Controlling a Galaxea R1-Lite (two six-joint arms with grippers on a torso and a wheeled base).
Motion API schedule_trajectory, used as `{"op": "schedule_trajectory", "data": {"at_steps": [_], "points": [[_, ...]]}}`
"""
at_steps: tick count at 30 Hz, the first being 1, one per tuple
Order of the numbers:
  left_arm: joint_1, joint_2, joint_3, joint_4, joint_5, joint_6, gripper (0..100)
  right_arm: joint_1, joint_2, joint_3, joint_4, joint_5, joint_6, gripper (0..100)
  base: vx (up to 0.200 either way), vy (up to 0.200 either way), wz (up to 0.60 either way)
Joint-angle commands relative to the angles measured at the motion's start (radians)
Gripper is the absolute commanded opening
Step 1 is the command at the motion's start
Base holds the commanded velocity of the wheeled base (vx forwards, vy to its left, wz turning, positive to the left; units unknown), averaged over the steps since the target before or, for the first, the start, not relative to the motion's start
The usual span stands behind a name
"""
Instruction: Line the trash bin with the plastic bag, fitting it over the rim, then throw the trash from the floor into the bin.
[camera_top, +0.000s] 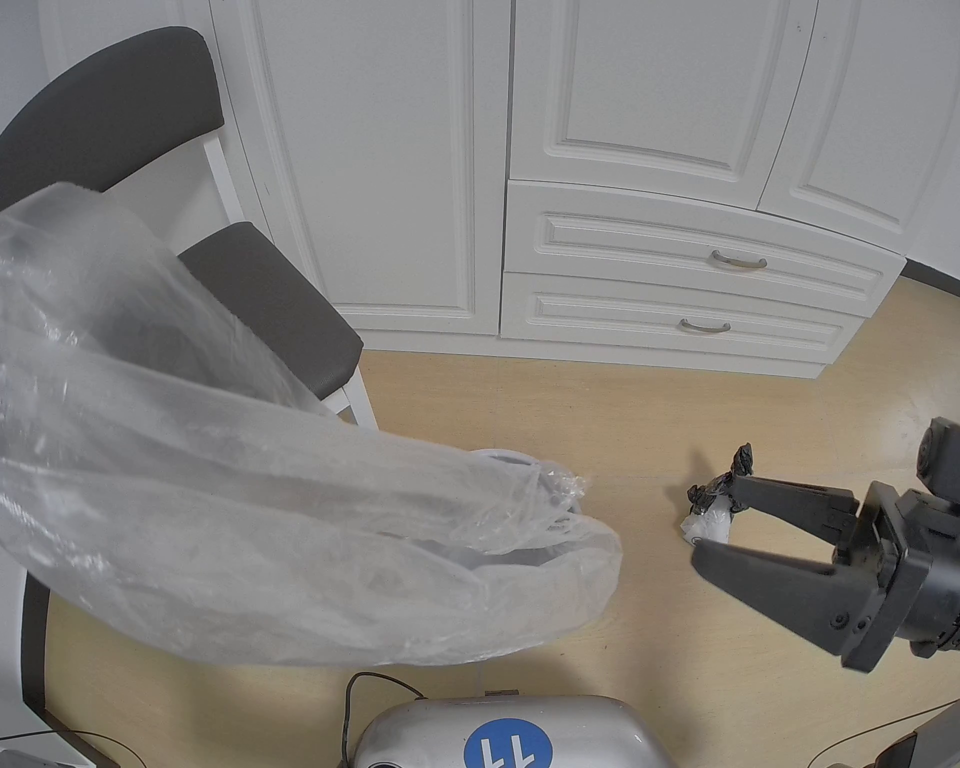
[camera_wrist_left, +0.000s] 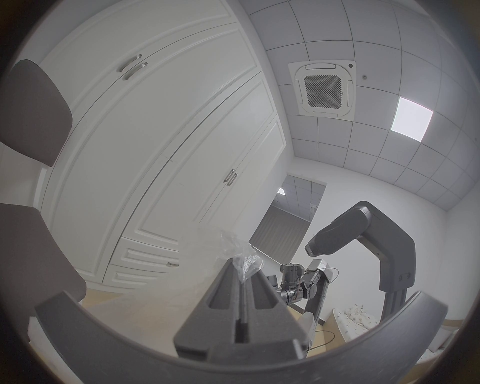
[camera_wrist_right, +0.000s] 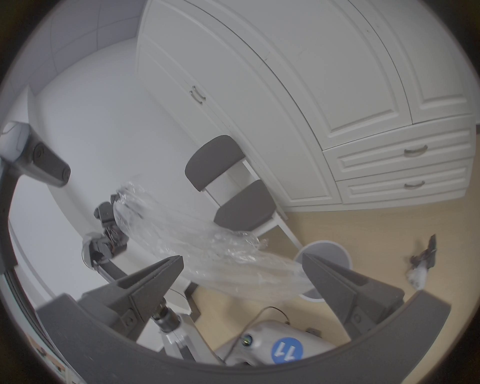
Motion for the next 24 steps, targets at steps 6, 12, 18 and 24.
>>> {"op": "schedule_trajectory", "data": {"at_steps": [6, 12, 18, 24], "points": [[-0.002, -0.006, -0.003, 0.000, -0.002, -0.002, 0, 0.075, 0.268, 0.005, -0.276, -0.018, 0.132, 100, 0.000, 0.000, 0.00], [-0.002, -0.010, -0.002, 0.000, -0.014, -0.002, 0, 0.085, 0.367, -0.008, -0.374, -0.070, 0.188, 100, 0.000, 0.000, 0.00], [-0.002, -0.009, 0.000, 0.000, -0.026, 0.000, 0, 0.097, 0.389, 0.012, -0.366, -0.080, 0.184, 100, 0.000, 0.000, 0.00], [-0.002, -0.009, 0.000, -0.002, -0.026, 0.000, 0, 0.144, 0.383, 0.063, -0.345, -0.070, 0.156, 100, 0.000, 0.000, 0.00]]}}
